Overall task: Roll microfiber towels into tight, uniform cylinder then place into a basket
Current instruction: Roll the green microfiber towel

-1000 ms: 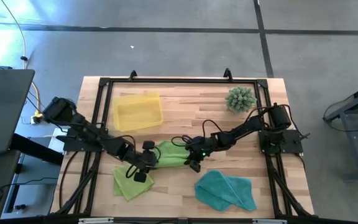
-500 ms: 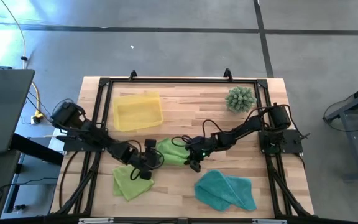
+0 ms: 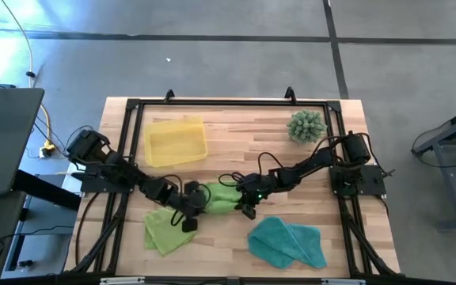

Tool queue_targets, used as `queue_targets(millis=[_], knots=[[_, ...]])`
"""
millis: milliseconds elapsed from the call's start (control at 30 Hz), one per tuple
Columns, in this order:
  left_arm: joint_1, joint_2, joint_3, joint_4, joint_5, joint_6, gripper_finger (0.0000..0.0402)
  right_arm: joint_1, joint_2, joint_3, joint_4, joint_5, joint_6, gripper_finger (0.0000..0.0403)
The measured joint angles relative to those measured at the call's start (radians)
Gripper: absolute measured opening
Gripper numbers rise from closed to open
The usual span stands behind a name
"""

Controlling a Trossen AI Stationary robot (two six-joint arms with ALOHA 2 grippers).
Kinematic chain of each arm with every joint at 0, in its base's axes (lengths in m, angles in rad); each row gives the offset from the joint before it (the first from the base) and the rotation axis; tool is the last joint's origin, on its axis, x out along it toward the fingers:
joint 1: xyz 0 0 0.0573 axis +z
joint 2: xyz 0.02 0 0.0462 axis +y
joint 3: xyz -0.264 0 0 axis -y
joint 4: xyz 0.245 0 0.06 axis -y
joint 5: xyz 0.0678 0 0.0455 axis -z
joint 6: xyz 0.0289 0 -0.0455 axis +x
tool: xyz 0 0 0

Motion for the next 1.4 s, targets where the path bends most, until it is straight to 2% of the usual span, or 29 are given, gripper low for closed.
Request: queue_targets(millis=[100, 267, 467, 700, 833, 1033, 1167, 1267, 1400], knots=[[0.009, -0.002, -0.003, 0.043, 0.164, -0.095, 0.0016, 0.000, 0.000, 0.000, 0.003, -0.014, -0.006, 0.0021], [0.030, 0.004, -0.011, 0.163, 0.345, -0.204, 0.0020, 0.002, 0.003, 0.001, 0.037, -0.071, -0.014, 0.0021], [0.080, 0.003, -0.010, 0.152, 0.444, -0.379, 0.0015, 0.001, 0.004, 0.011, 0.039, -0.136, -0.009, 0.0021], [0.137, 0.002, -0.010, 0.238, 0.610, -0.553, 0.0016, 0.000, 0.004, 0.035, 0.021, -0.195, 0.027, 0.0021], [0.158, 0.001, -0.010, 0.197, 0.603, -0.600, 0.0016, 0.000, 0.005, 0.054, -0.019, -0.230, 0.060, 0.0021], [0.165, 0.002, -0.001, -0.001, 0.452, -0.612, 0.0017, 0.000, 0.005, 0.068, -0.048, -0.225, 0.117, 0.0021], [0.165, 0.002, -0.001, 0.001, 0.423, -0.583, 0.0017, 0.001, 0.005, 0.068, -0.048, -0.226, 0.040, 0.0027], [0.161, 0.004, -0.003, 0.016, 0.414, -0.566, 0.0017, 0.000, -0.013, 0.064, -0.070, -0.218, -0.076, 0.0056], [0.161, 0.004, -0.003, 0.016, 0.400, -0.556, 0.0017, -0.015, -0.089, 0.060, -0.176, -0.202, -0.185, 0.0115]])
